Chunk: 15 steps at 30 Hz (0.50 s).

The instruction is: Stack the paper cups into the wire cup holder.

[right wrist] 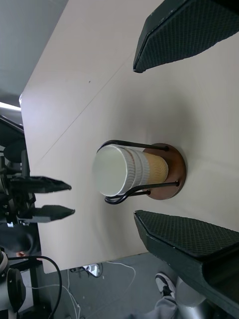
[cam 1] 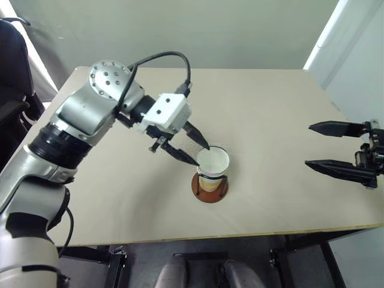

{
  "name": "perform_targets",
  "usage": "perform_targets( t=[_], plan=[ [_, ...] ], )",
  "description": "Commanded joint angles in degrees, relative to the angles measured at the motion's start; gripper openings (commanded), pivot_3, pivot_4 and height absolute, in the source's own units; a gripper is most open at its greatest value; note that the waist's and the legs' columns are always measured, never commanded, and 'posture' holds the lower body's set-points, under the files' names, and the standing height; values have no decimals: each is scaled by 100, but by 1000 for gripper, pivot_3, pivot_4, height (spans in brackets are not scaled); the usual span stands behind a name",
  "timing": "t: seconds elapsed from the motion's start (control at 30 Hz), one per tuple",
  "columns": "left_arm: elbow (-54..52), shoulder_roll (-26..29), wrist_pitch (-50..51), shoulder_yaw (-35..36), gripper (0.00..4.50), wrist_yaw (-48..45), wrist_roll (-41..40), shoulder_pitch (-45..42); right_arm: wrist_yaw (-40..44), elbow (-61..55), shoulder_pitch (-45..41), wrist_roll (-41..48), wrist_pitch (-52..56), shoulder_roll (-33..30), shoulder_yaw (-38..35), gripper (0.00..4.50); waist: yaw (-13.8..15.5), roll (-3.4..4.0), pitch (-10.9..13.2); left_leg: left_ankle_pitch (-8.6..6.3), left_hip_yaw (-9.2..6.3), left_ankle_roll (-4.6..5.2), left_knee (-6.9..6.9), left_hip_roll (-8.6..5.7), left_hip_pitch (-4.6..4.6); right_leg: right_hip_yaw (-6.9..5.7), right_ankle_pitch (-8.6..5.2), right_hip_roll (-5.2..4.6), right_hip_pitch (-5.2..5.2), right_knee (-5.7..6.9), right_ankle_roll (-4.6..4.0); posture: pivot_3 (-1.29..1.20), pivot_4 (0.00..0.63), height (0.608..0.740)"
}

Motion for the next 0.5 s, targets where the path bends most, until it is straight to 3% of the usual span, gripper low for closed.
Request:
perform_targets(
  t=[0.03, 0.13, 0.3, 0.5],
  plan=[
    [-105, -2, -15, 108, 3387, -181, 62, -26, 13, -85, -22, 79, -52, -41, -160, 4500, 0, 0, 0, 0, 0, 0, 0, 0, 0, 0, 0, 0, 0, 0, 0, 0, 150, 740],
    [-20, -153, 24, 339, 4459, -181, 171, -7, 34, -65, -48, 76, -62, -49, -120, 4500, 6, 0, 0, 0, 0, 0, 0, 0, 0, 0, 0, 0, 1, -1, 1, 0, 150, 740],
    [29, -65, 839, 1410, 4459, 91, -96, 293, 177, 57, -130, -22, -144, -81, 114, 4500, -22, 0, 0, 0, 1, 0, -2, 0, -2, 0, 0, 0, -1, -2, 1, 0, 150, 740],
    [590, 1284, 1980, 3173, 4459, 169, -430, 1561, 619, 442, 28, -345, -315, -226, 174, 4500, -169, 7, 1, 19, 2, -32, -41, 2, 4, 4, -3, 1, -25, -4, -4, 0, 150, 740]
  ],
)
